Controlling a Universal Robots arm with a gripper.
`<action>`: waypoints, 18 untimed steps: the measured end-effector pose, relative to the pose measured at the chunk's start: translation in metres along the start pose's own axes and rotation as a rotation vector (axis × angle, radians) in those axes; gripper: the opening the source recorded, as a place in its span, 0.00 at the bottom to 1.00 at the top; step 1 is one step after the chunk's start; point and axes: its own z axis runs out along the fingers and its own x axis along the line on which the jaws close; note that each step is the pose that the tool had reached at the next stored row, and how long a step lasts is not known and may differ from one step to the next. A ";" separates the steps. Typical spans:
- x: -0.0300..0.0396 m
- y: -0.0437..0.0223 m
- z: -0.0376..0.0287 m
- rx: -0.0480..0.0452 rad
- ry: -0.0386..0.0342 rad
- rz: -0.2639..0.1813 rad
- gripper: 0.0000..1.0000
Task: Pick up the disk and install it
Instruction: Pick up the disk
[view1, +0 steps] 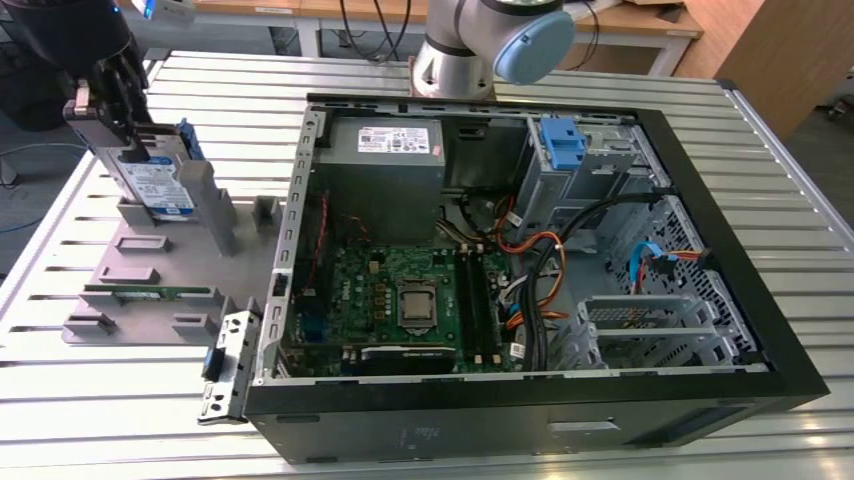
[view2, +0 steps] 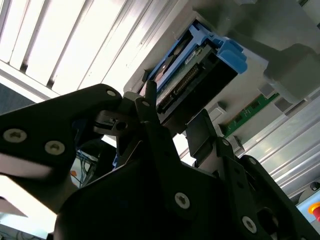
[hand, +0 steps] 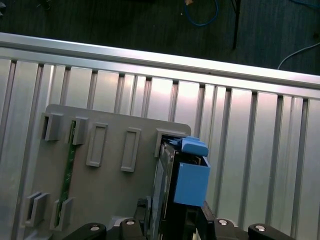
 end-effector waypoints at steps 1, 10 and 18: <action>0.0000 0.0000 0.0000 0.0001 0.0000 0.000 0.50; -0.0001 0.0000 -0.0019 0.0014 0.0000 0.000 0.50; -0.0001 0.0001 -0.0013 0.0024 0.0003 0.000 0.50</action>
